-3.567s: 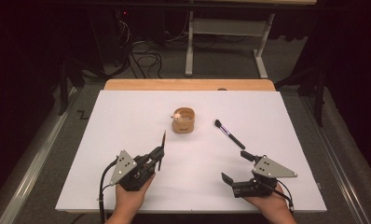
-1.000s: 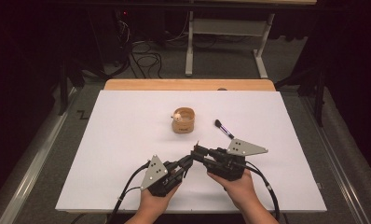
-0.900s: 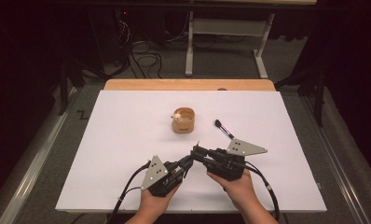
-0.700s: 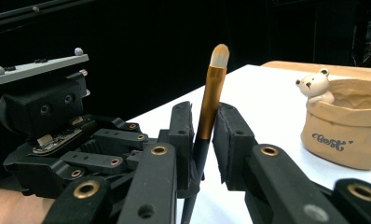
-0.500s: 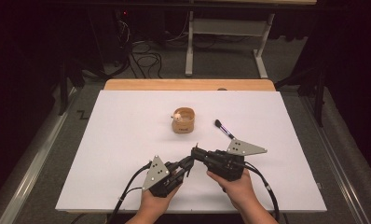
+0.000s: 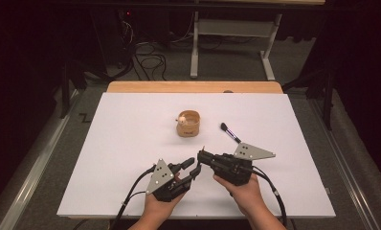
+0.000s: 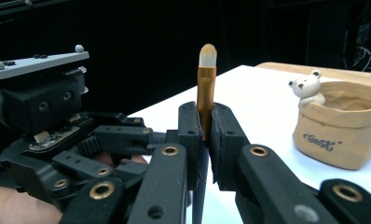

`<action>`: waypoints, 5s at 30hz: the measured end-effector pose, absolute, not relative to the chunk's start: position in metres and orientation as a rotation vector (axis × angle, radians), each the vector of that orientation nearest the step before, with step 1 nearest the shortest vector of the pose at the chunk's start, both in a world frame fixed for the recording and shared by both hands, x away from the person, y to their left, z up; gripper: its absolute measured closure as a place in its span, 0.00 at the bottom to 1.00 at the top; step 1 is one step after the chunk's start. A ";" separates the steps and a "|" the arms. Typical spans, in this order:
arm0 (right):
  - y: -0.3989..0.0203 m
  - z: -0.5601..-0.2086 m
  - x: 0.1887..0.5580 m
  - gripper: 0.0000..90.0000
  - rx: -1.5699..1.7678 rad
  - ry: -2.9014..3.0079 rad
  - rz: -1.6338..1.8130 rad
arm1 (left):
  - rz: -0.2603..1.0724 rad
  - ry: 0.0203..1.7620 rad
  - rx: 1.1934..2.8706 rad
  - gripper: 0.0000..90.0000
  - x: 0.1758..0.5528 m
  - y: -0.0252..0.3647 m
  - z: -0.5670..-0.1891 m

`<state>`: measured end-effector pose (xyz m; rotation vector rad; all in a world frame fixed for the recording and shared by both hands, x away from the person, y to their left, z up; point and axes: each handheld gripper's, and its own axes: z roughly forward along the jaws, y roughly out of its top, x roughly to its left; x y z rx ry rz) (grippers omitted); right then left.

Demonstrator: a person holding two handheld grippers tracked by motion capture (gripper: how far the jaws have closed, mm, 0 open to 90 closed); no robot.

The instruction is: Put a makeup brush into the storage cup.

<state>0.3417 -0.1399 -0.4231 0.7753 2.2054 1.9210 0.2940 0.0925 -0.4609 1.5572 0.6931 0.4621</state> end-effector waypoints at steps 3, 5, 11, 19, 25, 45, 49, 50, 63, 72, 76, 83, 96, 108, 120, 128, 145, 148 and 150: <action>-0.143 -0.422 0.342 0.95 0.784 2.188 1.911 | 0.464 0.707 1.554 0.60 0.294 0.096 -0.459; -0.146 -0.421 0.342 0.95 0.788 2.179 1.912 | 0.462 0.717 1.554 0.58 0.295 0.098 -0.458; -0.154 -0.422 0.345 0.95 0.805 2.158 1.897 | 0.452 0.763 1.607 0.52 0.301 0.106 -0.457; -0.162 -0.418 0.346 0.95 0.814 2.122 1.897 | 0.537 0.794 1.686 0.46 0.299 0.133 -0.456; -0.166 -0.416 0.347 0.95 0.819 2.098 1.907 | 0.572 0.835 1.728 0.42 0.297 0.162 -0.456; -0.182 -0.415 0.351 0.94 0.841 2.052 1.879 | 0.528 1.003 1.696 0.14 0.302 0.205 -0.480; -0.185 -0.415 0.352 0.94 0.847 2.034 1.875 | 0.519 1.009 1.701 0.02 0.304 0.204 -0.481; -0.186 -0.415 0.352 0.94 0.849 2.032 1.872 | 0.526 1.008 1.697 0.00 0.304 0.204 -0.480; -0.189 -0.418 0.358 0.94 0.866 1.987 1.816 | 0.545 1.006 1.667 0.00 0.300 0.208 -0.478; -0.190 -0.420 0.368 0.94 0.844 1.966 1.765 | 0.526 0.997 1.672 0.00 0.299 0.205 -0.478; -0.190 -0.419 0.374 0.94 0.854 1.954 1.757 | 0.526 0.995 1.676 0.00 0.298 0.205 -0.478; -0.190 -0.416 0.391 0.94 0.880 1.939 1.748 | 0.540 0.975 1.680 0.00 0.297 0.204 -0.477; -0.169 -0.403 0.414 0.94 0.891 1.889 1.742 | 0.536 0.943 1.699 0.00 0.295 0.201 -0.477; -0.149 -0.390 0.437 0.94 0.907 1.860 1.726 | 0.526 0.942 1.695 0.00 0.296 0.201 -0.477; -0.125 -0.380 0.453 0.94 0.896 1.851 1.718 | 0.523 0.935 1.690 0.00 0.296 0.202 -0.477; -0.114 -0.377 0.463 0.94 0.898 1.855 1.705 | 0.524 0.938 1.687 0.00 0.295 0.202 -0.477; -0.092 -0.395 0.484 0.94 0.931 1.899 1.615 | 0.511 0.937 1.675 0.00 0.295 0.204 -0.476; -0.091 -0.401 0.489 0.94 0.948 1.911 1.602 | 0.506 0.932 1.677 0.00 0.295 0.203 -0.476; -0.091 -0.403 0.490 0.94 0.958 1.914 1.588 | 0.504 0.931 1.679 0.00 0.295 0.203 -0.476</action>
